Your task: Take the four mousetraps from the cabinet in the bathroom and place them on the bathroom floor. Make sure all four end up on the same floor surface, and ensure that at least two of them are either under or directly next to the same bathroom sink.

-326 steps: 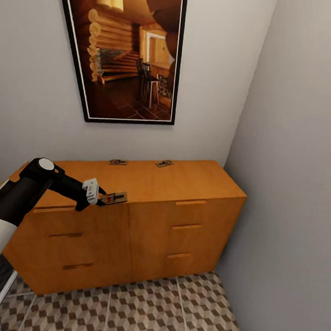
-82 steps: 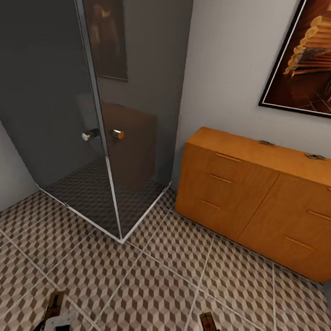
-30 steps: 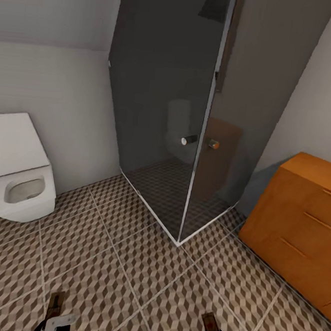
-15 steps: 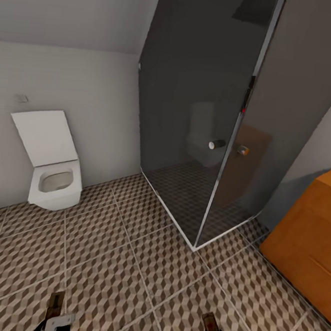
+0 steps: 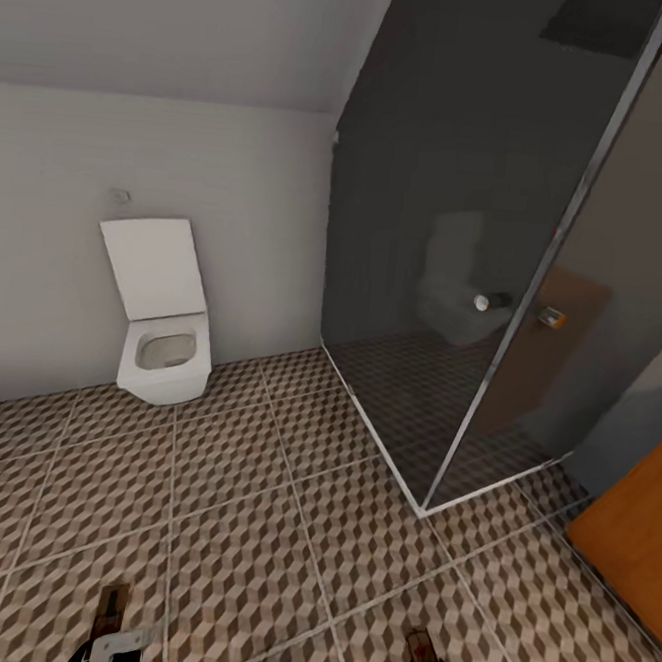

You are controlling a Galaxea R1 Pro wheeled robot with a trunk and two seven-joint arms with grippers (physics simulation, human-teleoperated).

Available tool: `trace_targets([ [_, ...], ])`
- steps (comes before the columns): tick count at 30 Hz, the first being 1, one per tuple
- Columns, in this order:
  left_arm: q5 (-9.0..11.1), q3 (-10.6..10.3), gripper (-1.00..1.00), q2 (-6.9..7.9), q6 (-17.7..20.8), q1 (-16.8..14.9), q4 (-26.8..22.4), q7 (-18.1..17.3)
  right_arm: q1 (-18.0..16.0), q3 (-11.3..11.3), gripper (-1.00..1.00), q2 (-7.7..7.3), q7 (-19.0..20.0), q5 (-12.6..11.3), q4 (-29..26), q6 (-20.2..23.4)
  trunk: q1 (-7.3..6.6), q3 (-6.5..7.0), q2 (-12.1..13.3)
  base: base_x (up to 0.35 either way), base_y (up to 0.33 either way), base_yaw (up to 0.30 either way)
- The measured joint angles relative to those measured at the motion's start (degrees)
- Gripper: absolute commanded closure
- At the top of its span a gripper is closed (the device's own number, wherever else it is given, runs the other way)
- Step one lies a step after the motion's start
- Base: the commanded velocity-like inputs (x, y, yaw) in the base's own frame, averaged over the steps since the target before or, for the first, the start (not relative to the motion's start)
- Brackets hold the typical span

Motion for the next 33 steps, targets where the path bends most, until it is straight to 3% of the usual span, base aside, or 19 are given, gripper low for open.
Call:
trace_targets([
  [33, 0.0, 0.0, 1.0, 0.0, 0.0, 0.0, 0.0, 0.0, 0.0, 0.0, 1.0, 0.0, 0.0, 0.0, 0.0, 0.0, 0.0, 0.0, 0.0, 0.0, 0.0, 0.287],
])
